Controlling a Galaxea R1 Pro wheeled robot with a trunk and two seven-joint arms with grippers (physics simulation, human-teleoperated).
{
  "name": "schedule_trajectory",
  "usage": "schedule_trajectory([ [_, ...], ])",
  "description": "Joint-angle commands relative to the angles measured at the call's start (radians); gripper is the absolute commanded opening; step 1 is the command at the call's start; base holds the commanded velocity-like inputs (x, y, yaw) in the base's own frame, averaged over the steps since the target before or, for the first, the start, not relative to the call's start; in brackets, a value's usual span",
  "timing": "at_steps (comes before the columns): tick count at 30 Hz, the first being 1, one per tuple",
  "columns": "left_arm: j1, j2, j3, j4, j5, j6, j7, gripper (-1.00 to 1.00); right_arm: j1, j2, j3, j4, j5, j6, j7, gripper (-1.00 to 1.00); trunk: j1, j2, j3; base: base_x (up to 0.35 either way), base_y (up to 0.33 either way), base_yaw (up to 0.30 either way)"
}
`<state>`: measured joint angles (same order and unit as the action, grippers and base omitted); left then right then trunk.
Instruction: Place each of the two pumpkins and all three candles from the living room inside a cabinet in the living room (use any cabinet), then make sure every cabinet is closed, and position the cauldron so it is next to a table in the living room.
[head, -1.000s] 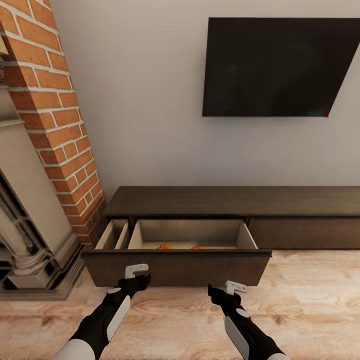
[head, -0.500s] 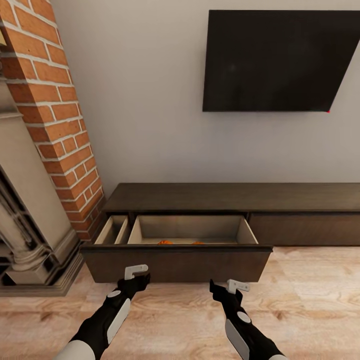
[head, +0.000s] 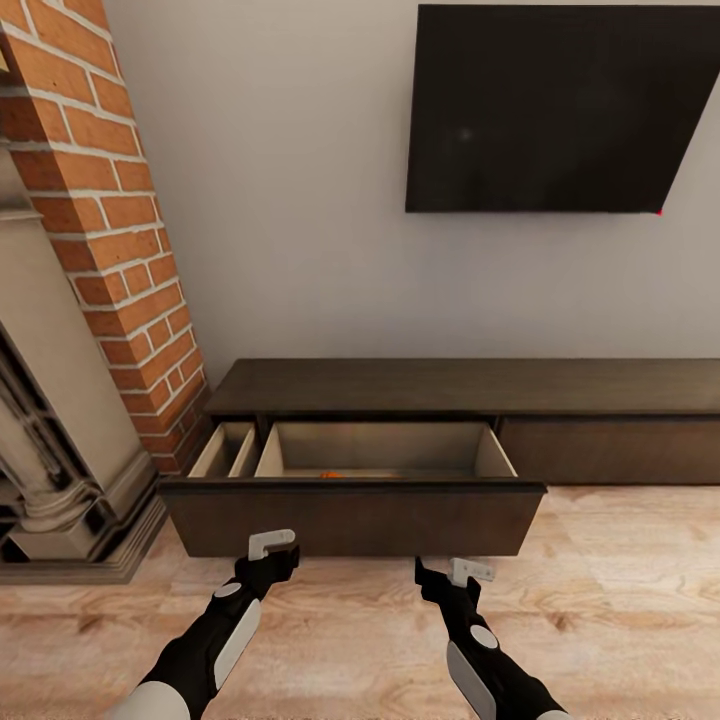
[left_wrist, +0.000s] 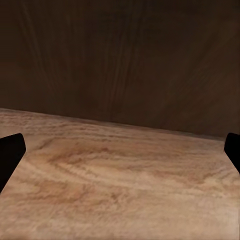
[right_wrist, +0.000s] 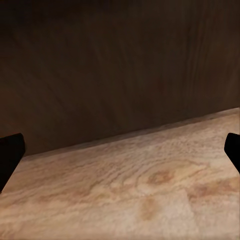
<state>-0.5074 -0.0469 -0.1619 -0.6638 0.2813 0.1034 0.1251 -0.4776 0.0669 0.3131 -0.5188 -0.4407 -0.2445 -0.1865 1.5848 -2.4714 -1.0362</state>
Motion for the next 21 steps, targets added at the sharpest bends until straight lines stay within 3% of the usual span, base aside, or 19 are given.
schedule_trajectory([
  [1,0.0,0.001,-0.005,-0.002,0.01,0.004,0.008,1.0,-0.001,-0.001,0.009,0.0,-0.01,-0.005,-0.007,1.0,0.004,-0.008,-0.004,0.0,0.0,0.0],
  [4,0.0,0.002,-0.005,-0.002,0.01,0.004,0.008,1.0,-0.001,-0.001,0.009,0.0,-0.01,-0.006,-0.007,1.0,0.015,-0.029,-0.014,0.0,0.0,0.0],
  [13,0.0,0.002,-0.005,-0.002,0.01,0.004,0.007,1.0,-0.001,-0.001,0.009,0.0,-0.01,-0.006,-0.007,1.0,0.019,-0.031,-0.048,0.0,0.0,0.0],
  [21,0.0,0.002,-0.005,-0.002,0.005,0.004,0.007,1.0,-0.001,-0.001,0.008,-0.001,-0.012,-0.006,-0.007,1.0,0.019,-0.031,-0.048,0.0,0.0,0.0],
])
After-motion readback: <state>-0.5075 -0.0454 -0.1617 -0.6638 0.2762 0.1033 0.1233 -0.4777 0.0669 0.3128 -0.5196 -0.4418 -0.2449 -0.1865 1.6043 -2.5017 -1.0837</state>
